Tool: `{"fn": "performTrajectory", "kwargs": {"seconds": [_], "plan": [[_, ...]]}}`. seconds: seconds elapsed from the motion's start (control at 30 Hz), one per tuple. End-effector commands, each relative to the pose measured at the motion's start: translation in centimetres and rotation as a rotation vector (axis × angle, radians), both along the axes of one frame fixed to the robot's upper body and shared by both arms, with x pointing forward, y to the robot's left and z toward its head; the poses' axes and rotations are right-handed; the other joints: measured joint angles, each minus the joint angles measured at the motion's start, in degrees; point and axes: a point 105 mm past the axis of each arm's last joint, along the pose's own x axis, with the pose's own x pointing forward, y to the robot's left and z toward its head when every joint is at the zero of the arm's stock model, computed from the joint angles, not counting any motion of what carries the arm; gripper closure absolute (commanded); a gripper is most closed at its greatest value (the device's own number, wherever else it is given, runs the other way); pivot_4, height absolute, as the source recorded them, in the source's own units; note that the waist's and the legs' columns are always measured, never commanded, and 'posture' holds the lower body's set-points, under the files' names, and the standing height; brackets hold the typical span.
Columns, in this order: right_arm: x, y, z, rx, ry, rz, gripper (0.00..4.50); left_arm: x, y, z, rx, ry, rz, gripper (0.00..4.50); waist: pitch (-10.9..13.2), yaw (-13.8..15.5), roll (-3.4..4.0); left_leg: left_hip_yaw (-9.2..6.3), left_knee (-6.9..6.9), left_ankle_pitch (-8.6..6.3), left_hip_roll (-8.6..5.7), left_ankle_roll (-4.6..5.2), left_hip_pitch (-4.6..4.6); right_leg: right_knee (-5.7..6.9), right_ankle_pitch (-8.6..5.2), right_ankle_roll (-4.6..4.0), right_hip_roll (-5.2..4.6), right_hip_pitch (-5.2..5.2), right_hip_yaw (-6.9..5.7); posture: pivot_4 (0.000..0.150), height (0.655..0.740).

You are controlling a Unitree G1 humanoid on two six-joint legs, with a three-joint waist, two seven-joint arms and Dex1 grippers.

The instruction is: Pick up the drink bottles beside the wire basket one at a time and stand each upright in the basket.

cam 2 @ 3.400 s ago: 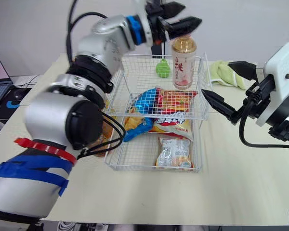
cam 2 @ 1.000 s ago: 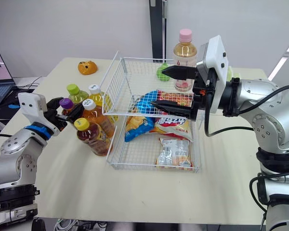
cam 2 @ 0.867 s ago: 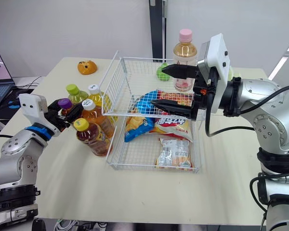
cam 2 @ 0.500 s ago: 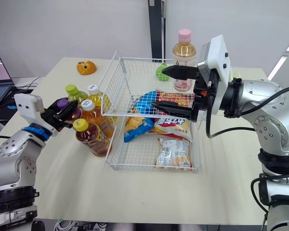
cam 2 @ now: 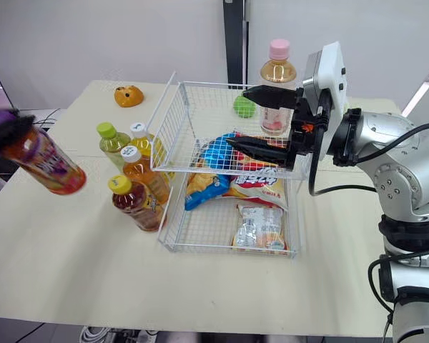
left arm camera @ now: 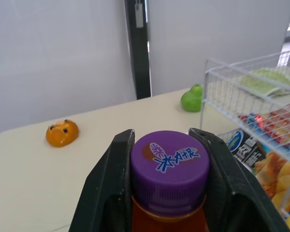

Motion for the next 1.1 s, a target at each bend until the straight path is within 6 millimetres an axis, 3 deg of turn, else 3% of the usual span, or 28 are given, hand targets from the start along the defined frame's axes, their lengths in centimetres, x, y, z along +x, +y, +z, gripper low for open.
{"fn": "performTrajectory", "kwargs": {"seconds": [0.03, 0.17, 0.4, 0.67, 0.83, 0.97, 1.1], "plan": [[-0.5, 0.0, 1.3, 0.015, -0.063, 0.015, 0.0, -2.6, -1.8, 6.3, 0.013, -0.146, -0.114, 3.14, 0.0, 0.2, -0.01, -0.01, 0.01, 0.0, -0.02, 0.0, 0.0, -0.01, 0.0, 0.0, -0.01, 0.01, -0.01, 0.15, 0.74], [-0.2, -0.1, 1.3, 0.019, -0.066, 0.003, 0.0, -2.5, -3.7, 9.1, 0.032, -0.183, -0.224, 3.14, 0.1, 0.2, 0.04, -0.04, 0.0, 0.0, -0.05, 0.0, 0.0, -0.03, 0.0, 0.01, -0.01, 0.04, -0.04, 0.15, 0.74], [-0.1, -1.8, 2.1, 0.055, -0.11, -0.122, 0.0, 0.7, -9.2, 13.3, 0.029, -0.253, -0.521, 3.14, 0.1, 1.6, 0.06, -0.09, 0.18, 0.05, -0.09, -0.05, -0.04, 0.18, -0.01, 0.01, 0.09, 0.0, -0.02, 0.15, 0.74], [-1.0, -3.7, 2.1, 0.043, -0.137, -0.273, 0.0, 5.2, -14.7, 14.7, 0.052, -0.283, -0.712, 3.14, 0.2, 1.2, 0.17, 0.05, 0.18, 0.05, -0.08, -0.07, -0.06, 0.17, -0.02, 0.02, 0.14, -0.13, 0.17, 0.15, 0.74], [-1.8, -4.6, 1.5, 0.032, -0.139, -0.369, 0.0, 8.6, -19.6, 13.7, 0.023, -0.266, -0.775, 3.14, 0.2, 1.3, 0.19, 0.09, 0.2, 0.05, -0.11, -0.07, -0.07, 0.18, -0.02, 0.03, 0.13, -0.14, 0.25, 0.15, 0.74], [-2.3, -4.8, 1.5, 0.03, -0.145, -0.415, 0.0, 11.8, -22.8, 11.4, 0.027, -0.206, -0.719, 3.14, 0.3, 0.9, 0.3, 0.12, 0.17, 0.05, -0.13, -0.07, -0.04, 0.19, -0.04, 0.05, 0.13, -0.16, 0.33, 0.15, 0.74], [-2.6, -5.1, 1.6, 0.033, -0.145, -0.447, 0.0, 13.6, -25.1, 9.1, 0.066, -0.164, -0.698, 3.14, 0.3, 0.8, 0.39, 0.13, 0.16, 0.05, -0.13, -0.07, -0.03, 0.23, -0.04, 0.05, 0.15, -0.2, 0.35, 0.15, 0.74]]}}
